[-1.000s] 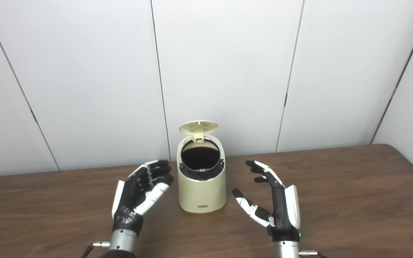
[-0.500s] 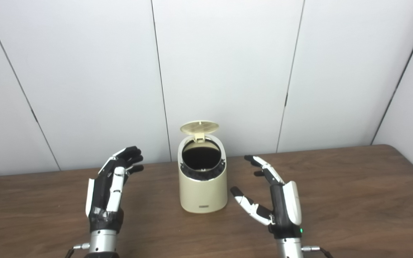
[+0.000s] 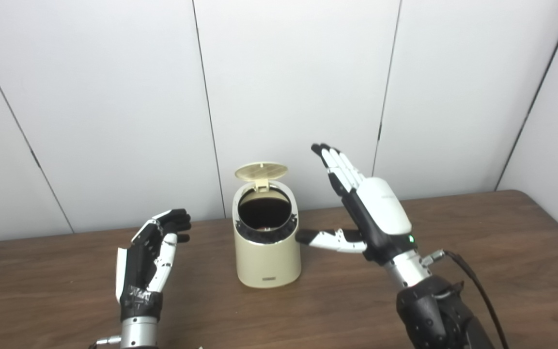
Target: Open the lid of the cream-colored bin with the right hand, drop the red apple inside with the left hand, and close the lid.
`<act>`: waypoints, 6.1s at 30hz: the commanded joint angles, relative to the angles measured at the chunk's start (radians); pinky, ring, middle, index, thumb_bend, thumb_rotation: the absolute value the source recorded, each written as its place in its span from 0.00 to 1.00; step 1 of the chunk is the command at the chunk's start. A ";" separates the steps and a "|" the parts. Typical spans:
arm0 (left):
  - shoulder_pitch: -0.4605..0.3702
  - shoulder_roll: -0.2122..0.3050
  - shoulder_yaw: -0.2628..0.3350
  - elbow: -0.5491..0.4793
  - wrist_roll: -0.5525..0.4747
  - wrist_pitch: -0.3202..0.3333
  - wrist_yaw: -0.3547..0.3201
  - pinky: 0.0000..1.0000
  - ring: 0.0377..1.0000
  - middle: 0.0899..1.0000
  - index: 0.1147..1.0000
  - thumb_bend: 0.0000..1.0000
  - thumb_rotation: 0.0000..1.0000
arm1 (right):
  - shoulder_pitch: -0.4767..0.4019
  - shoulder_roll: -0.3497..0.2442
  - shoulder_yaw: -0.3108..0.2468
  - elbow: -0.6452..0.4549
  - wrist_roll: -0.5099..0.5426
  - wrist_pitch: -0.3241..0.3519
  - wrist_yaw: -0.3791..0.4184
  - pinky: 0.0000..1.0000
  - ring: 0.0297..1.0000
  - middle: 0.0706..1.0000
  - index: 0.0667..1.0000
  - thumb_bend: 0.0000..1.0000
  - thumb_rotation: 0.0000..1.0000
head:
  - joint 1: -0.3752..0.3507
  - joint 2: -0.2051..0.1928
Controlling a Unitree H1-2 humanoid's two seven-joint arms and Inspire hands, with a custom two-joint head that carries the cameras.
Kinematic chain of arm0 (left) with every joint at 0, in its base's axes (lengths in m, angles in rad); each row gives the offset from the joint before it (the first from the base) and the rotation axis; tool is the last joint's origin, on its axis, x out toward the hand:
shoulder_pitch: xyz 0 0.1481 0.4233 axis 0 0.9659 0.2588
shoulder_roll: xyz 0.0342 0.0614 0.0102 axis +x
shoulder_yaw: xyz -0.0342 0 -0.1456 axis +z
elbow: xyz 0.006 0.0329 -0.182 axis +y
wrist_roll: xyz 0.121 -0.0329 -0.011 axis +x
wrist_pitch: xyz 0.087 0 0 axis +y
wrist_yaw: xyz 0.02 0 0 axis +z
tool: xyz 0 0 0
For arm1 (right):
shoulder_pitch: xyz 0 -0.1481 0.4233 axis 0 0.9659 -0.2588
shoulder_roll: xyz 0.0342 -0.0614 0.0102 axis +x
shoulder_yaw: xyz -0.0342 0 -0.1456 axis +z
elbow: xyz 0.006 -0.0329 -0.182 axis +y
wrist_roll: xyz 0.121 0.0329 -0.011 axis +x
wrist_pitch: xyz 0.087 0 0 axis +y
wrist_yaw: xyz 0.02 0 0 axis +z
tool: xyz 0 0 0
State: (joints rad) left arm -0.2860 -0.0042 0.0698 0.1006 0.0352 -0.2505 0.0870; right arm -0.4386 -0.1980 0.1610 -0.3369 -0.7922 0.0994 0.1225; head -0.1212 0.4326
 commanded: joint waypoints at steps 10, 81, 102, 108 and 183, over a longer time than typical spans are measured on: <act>-0.016 -0.019 -0.020 -0.003 0.035 -0.024 0.024 0.63 0.68 0.66 0.64 0.19 0.52 | -0.170 -0.023 0.050 -0.015 -0.121 0.094 0.183 0.90 1.00 1.00 0.97 0.81 0.99 | 0.015 -0.001; 0.002 -0.062 -0.042 -0.143 0.073 0.073 0.057 0.61 0.66 0.64 0.63 0.21 0.54 | -0.125 -0.041 0.232 0.065 -0.230 0.155 0.459 0.80 0.79 0.73 0.71 0.82 0.94 | 0.062 0.060; 0.007 -0.062 -0.039 -0.176 0.063 0.104 0.062 0.62 0.67 0.64 0.62 0.21 0.51 | -0.093 -0.027 0.244 0.156 -0.220 0.184 0.441 0.82 0.82 0.75 0.73 0.85 0.95 | 0.067 0.077; 0.004 -0.060 -0.039 -0.169 0.063 0.099 0.062 0.62 0.66 0.64 0.62 0.20 0.52 | -0.086 -0.024 0.246 0.166 -0.211 0.184 0.430 0.83 0.82 0.75 0.72 0.86 0.96 | 0.064 0.076; 0.004 -0.049 -0.041 -0.129 0.060 0.068 0.058 0.61 0.66 0.65 0.63 0.20 0.46 | 0.148 0.060 -0.011 0.055 -0.042 0.012 -0.178 0.71 0.77 0.77 0.76 0.55 0.70 | 0.054 0.038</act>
State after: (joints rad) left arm -0.2499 -0.0593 0.0307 -0.0112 0.0892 -0.1432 0.1466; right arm -0.2689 -0.1422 0.1665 -0.2759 -0.8515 0.1669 0.0139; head -0.0660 0.4694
